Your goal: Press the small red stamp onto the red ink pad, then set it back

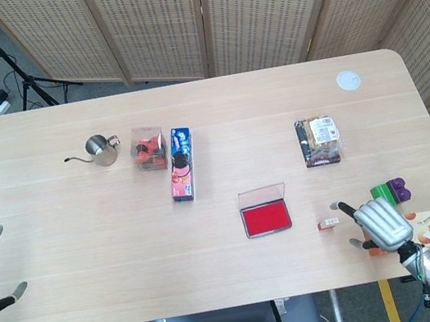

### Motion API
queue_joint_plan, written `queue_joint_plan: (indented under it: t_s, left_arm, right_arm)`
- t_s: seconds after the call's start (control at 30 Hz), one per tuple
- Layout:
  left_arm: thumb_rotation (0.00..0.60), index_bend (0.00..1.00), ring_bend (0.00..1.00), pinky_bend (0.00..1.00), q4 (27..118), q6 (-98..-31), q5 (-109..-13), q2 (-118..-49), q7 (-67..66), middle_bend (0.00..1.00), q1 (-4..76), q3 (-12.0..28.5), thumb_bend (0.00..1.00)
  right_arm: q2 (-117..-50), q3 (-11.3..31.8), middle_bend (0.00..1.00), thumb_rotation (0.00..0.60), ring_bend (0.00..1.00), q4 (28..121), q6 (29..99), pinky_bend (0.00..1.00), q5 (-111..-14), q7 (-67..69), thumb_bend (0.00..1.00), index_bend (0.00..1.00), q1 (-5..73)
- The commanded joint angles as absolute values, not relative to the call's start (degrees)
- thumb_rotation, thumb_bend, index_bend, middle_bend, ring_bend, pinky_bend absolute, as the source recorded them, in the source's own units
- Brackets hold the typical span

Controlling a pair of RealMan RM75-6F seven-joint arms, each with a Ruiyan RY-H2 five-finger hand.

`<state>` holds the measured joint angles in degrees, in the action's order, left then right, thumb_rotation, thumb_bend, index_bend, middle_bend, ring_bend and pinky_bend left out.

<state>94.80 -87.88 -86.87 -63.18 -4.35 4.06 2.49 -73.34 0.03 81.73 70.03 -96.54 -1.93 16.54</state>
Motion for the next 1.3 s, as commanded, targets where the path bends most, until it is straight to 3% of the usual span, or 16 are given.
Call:
queue_joint_plan:
  t_s: [0.03, 0.33, 0.53, 1.3]
  left_arm:
    - [0.600, 0.00, 0.00, 0.00, 94.89, -87.66, -86.68, -63.14, -4.41, 0.00, 4.14, 2.55, 0.00]
    - [0.600, 0.00, 0.00, 0.00, 94.98, -86.90, -85.92, -63.36, -5.19, 0.00, 4.37, 2.69, 0.00]
    - [0.600, 0.00, 0.00, 0.00, 94.95, -86.47, -85.86, -63.56, -5.80, 0.00, 4.50, 2.53, 0.00]
    - [0.600, 0.00, 0.00, 0.00, 95.05, -86.36, -85.59, -63.44, -5.70, 0.00, 4.43, 2.54, 0.00]
  right_arm:
    - [-75.29, 0.20, 0.96, 0.600, 1.00, 79.53, 68.71, 1.00, -95.58, -3.09, 0.01, 0.35, 17.41]
    - [-76.84, 0.91, 0.96, 0.600, 1.00, 77.81, 67.32, 1.00, -93.12, -1.11, 0.25, 0.36, 18.60]
    - [-77.12, 0.99, 0.96, 0.600, 1.00, 78.19, 65.37, 1.00, -91.27, -2.18, 0.31, 0.36, 19.62]
    - [-78.88, 0.54, 0.96, 0.600, 1.00, 77.61, 62.77, 1.00, -88.11, -2.71, 0.34, 0.41, 21.53]
